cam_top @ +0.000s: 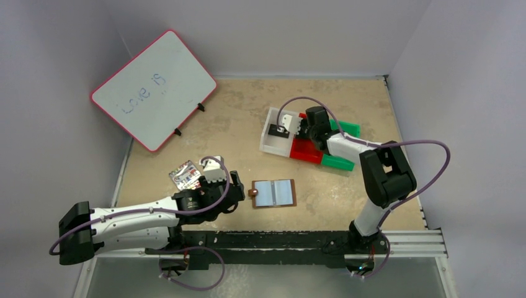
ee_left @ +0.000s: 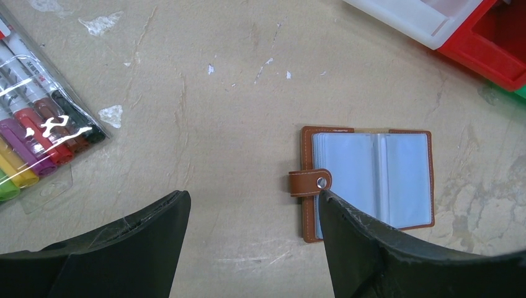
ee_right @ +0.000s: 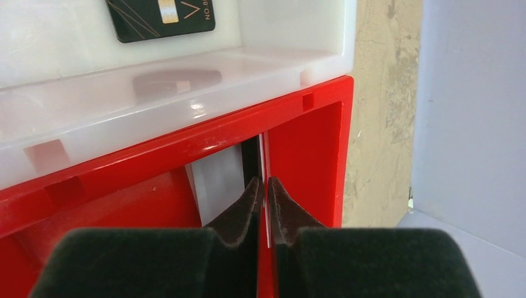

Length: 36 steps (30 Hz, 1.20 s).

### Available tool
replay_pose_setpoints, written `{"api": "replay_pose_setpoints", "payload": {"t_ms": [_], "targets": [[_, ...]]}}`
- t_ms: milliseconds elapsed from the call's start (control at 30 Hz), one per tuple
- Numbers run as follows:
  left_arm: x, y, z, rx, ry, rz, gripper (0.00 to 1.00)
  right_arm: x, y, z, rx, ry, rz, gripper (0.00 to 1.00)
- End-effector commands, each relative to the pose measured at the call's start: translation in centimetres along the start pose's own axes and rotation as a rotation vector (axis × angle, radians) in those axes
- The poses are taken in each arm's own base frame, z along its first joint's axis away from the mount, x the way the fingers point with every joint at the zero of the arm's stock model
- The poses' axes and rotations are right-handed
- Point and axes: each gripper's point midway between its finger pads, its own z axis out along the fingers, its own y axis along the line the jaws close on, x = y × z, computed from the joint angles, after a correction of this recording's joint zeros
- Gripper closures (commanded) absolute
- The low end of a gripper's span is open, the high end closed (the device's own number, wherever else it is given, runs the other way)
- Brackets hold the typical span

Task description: Take the credit cards out of the card holder

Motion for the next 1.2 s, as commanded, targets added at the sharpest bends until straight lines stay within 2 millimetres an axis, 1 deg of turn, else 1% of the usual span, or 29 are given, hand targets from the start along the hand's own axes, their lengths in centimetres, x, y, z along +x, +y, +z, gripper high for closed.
{"api": "replay_pose_setpoints", "payload": {"t_ms": [0,100,133,167,267,433,600,667,700,733,800,833,867,900,933,967,1000,1067,1100,1167], "targets": [[-0.4,-0.3,0.1,0.012,-0.015,0.000,0.25,-1.1,-1.7,-0.6,0.018,-0.028,0.006,0.89],[-0.3,-0.2,0.2,0.009,-0.011,0.006,0.25,-1.4,-1.6,-0.8,0.002,-0.039,0.027,0.82],[-0.3,-0.2,0.2,0.008,-0.010,0.008,0.25,-1.5,-1.7,-0.8,-0.005,-0.038,0.041,0.77],[-0.3,-0.2,0.2,0.005,-0.010,0.010,0.25,-1.5,-1.6,-0.8,-0.015,-0.037,0.050,0.76],[-0.3,-0.2,0.1,0.004,-0.008,0.010,0.25,-2.4,-1.8,-1.1,-0.030,-0.070,0.074,0.75],[-0.3,-0.1,0.2,0.001,-0.009,0.008,0.26,-3.4,-2.6,-2.2,-0.009,-0.112,0.120,0.73],[-0.2,-0.3,0.3,0.003,-0.008,0.005,0.26,-3.1,-3.0,-3.0,0.020,-0.101,0.146,0.72],[0.0,-0.3,0.3,0.002,-0.004,0.010,0.26,-3.3,-4.5,-3.6,0.089,-0.105,0.239,0.71],[0.0,-0.3,0.4,0.001,-0.003,0.010,0.26,-3.7,-5.1,-4.1,0.120,-0.118,0.317,0.72],[0.0,-0.3,0.4,-0.002,-0.003,0.010,0.26,-4.1,-6.1,-4.9,0.164,-0.142,0.410,0.73],[-0.1,-0.4,0.4,0.001,-0.008,0.003,0.26,-4.5,-7.4,-6.0,0.233,-0.166,0.670,0.77],[-0.1,-0.5,0.4,0.002,-0.011,-0.002,0.26,-4.3,-7.6,-6.4,0.253,-0.152,0.800,0.79],[-0.3,-0.5,0.4,0.000,-0.014,-0.007,0.26,-3.9,-7.4,-6.5,0.276,-0.125,0.920,0.80],[-0.3,-0.5,0.4,0.000,-0.017,-0.010,0.26,-3.4,-6.1,-6.3,0.246,-0.084,1.019,0.83],[-0.4,-0.5,0.4,0.000,-0.022,-0.015,0.26,-4.2,-4.5,-6.0,0.158,-0.074,1.091,0.88],[-0.5,-0.4,0.4,-0.003,-0.026,-0.018,0.26,-4.8,-3.3,-5.6,0.092,-0.073,1.138,0.97],[-0.6,-0.3,0.4,-0.004,-0.031,-0.023,0.26,-4.8,-2.4,-5.3,0.069,-0.057,1.195,1.00],[-0.8,-0.3,0.3,-0.006,-0.039,-0.030,0.26,-5.2,-0.7,-4.9,0.008,-0.057,1.266,1.00],[-0.9,-0.3,0.3,-0.007,-0.041,-0.032,0.26,-5.4,0.2,-5.0,-0.020,-0.068,1.311,0.98],[-1.1,-0.1,0.2,-0.012,-0.049,-0.041,0.26,-5.0,1.7,-4.9,-0.035,-0.051,1.379,0.98]]}}
